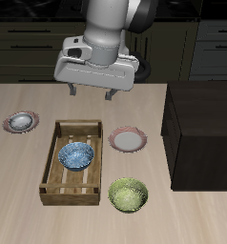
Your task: Place the white bowl on the off-center plate and place the green bowl on top of the wooden shelf
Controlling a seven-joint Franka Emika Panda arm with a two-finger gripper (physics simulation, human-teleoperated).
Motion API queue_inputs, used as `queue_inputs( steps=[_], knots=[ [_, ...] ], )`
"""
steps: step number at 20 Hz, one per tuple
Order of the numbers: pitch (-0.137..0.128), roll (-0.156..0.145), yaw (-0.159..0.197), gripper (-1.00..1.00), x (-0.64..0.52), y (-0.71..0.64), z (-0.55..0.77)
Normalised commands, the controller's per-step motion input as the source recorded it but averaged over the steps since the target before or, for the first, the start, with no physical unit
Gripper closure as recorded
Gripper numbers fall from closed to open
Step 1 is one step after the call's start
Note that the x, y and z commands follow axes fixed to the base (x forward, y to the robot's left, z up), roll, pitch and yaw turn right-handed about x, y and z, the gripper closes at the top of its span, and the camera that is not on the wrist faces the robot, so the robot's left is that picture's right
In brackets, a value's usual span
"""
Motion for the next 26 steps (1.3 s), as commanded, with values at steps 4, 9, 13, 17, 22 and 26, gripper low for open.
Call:
queue_inputs(
  steps=[4,9,13,17,22,26],
  knots=[
    [0.004,0.002,0.003,-1.0,0.27,0.15,0.0],
    [0.006,0.013,-0.017,-1.0,0.26,0.27,0.0],
    [0.002,0.018,0.01,-1.0,0.28,0.24,0.01],
    [0.011,0.002,-0.018,-1.0,0.25,0.22,0.0],
    [0.012,0.006,0.018,-1.0,0.28,0.25,-0.05],
    [-0.006,-0.017,0.015,-1.0,0.16,0.05,0.02]
  ],
)
